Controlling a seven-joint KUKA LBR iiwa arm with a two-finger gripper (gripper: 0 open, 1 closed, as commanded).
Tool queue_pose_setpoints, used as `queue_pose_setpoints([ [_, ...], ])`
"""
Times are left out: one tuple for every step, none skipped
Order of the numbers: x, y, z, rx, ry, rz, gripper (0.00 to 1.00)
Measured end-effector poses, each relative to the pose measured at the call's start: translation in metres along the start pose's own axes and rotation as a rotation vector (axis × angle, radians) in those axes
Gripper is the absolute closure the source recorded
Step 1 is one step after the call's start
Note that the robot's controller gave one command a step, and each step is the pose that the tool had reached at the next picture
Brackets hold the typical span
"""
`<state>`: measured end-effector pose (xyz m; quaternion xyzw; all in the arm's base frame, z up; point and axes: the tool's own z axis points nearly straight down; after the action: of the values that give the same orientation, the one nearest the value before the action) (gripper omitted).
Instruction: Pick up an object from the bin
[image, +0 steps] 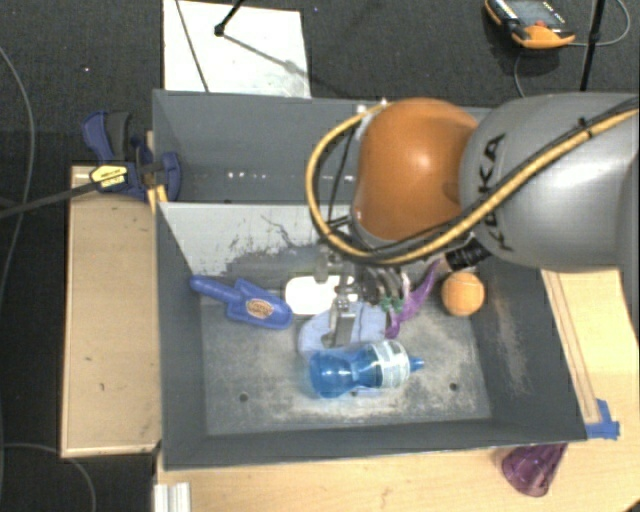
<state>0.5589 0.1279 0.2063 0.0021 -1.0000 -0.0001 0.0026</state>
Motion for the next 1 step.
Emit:
queue_pose_setpoints([
  [-0.0016, -0.0007, -0.0048, -0.001, -0.008, 0.003, 0.00],
])
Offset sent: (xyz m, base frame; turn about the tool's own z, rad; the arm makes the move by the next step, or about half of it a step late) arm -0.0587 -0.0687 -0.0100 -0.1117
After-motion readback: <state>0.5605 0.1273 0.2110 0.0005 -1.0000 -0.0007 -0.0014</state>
